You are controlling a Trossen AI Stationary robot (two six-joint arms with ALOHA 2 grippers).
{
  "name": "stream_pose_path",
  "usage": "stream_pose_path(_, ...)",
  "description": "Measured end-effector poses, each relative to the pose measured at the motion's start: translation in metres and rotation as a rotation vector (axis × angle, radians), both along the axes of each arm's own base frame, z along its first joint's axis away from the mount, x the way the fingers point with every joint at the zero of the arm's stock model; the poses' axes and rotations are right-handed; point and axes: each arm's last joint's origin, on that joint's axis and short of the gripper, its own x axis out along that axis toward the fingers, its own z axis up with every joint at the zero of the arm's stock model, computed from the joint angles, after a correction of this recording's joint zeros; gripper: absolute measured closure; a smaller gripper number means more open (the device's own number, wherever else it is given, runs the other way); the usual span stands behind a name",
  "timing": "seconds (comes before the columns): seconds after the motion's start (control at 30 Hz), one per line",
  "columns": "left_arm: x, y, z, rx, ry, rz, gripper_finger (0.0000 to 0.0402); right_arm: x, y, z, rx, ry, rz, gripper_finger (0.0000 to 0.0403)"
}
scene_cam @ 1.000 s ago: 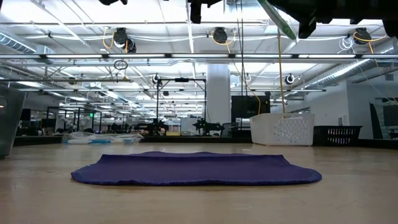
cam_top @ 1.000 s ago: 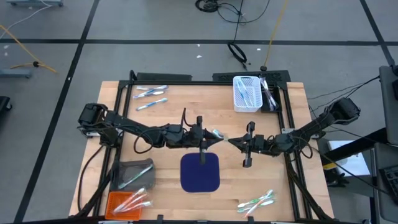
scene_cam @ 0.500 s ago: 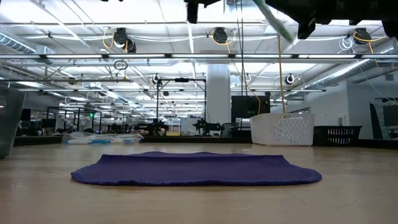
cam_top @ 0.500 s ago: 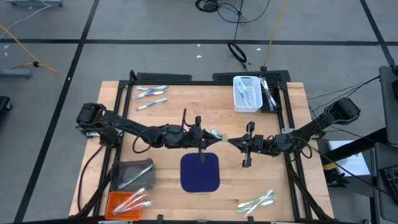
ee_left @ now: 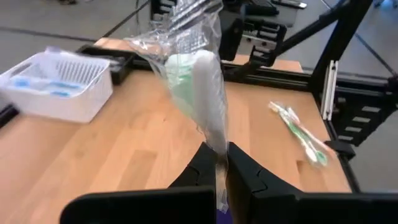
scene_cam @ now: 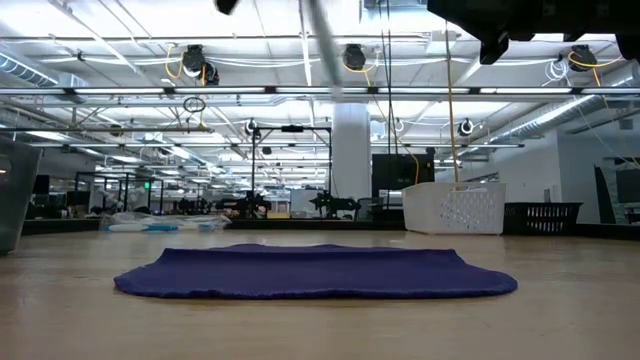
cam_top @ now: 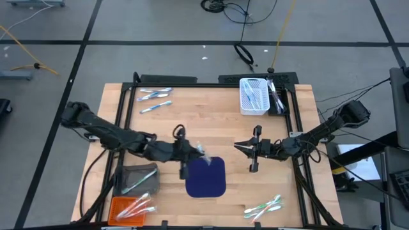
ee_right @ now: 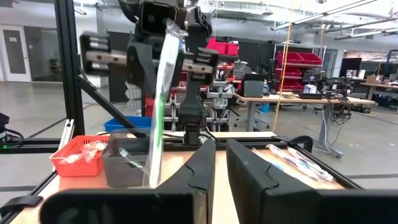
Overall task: Pick & Place Toothbrushes
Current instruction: Put the green toothbrush into the black bin
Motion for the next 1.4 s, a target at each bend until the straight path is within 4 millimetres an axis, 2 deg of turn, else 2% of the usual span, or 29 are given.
stream_pose_path(0.23, -0.045, -0.004, 0.015, -0.143, 0.102, 0.039, 0.0401, 0.000, 0.000, -0.001, -0.004, 0.009, 0.000, 0.0370)
stream_pose_path(0.47, -0.084, -0.002, 0.016, -0.305, 0.271, 0.079, 0.0401, 0.000, 0.000, -0.001, -0.010, 0.015, 0.000, 0.0371)
stream_pose_path(0.63, -0.105, -0.001, 0.015, -0.418, 0.388, 0.107, 0.0401, 0.000, 0.000, -0.003, -0.019, 0.033, -0.001, 0.0373)
stream_pose_path(0.97, -0.130, 0.002, 0.004, -0.569, 0.705, 0.149, 0.0401, 0.001, 0.000, -0.005, -0.058, 0.053, -0.005, 0.0375)
stream_pose_path(1.4, -0.146, 0.009, -0.008, -0.623, 0.972, 0.363, 0.0401, 0.001, 0.000, -0.005, -0.074, 0.055, -0.008, 0.0374)
